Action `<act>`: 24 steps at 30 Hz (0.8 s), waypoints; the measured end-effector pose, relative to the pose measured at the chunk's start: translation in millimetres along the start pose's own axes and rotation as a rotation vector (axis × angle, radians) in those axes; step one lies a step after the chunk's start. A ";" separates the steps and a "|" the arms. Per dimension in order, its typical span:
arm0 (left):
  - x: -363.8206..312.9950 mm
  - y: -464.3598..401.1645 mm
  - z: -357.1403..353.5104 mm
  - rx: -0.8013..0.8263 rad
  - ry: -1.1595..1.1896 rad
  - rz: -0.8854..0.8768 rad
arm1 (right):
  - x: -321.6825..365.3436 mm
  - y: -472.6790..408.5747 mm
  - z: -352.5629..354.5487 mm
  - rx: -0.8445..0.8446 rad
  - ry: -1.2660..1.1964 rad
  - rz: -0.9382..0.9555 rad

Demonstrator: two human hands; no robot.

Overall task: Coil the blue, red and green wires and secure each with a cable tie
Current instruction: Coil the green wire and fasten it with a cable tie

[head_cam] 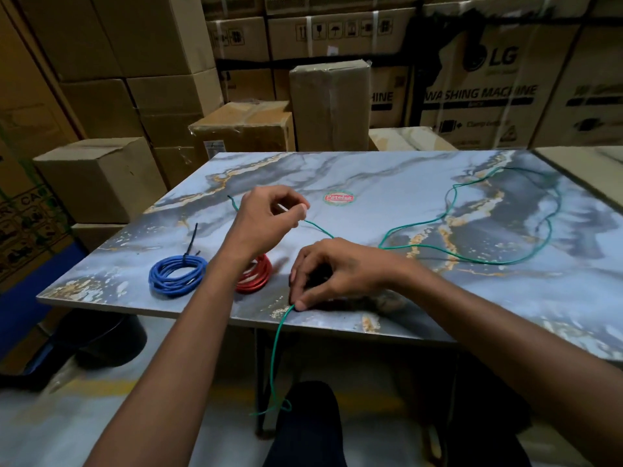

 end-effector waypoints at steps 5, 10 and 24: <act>-8.9 -12.4 -27.8 0.067 0.023 0.011 | -9.1 10.0 9.3 -0.080 0.151 -0.002; -6.0 -26.6 -48.6 0.125 0.058 0.064 | -39.5 31.3 42.4 -0.300 0.286 -0.148; -7.4 -46.7 -87.7 0.298 0.245 0.342 | -129.9 122.8 132.8 -1.066 -0.168 -0.674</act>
Point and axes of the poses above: each hand's wrist, its own y-axis away from the middle knuckle, its own z-axis out of the back of the hand, x = y × z, the point moved 6 cm from there along -y, towards the middle knuckle, and after that the axes turned 12 degrees about z, right-handed, at the moved point
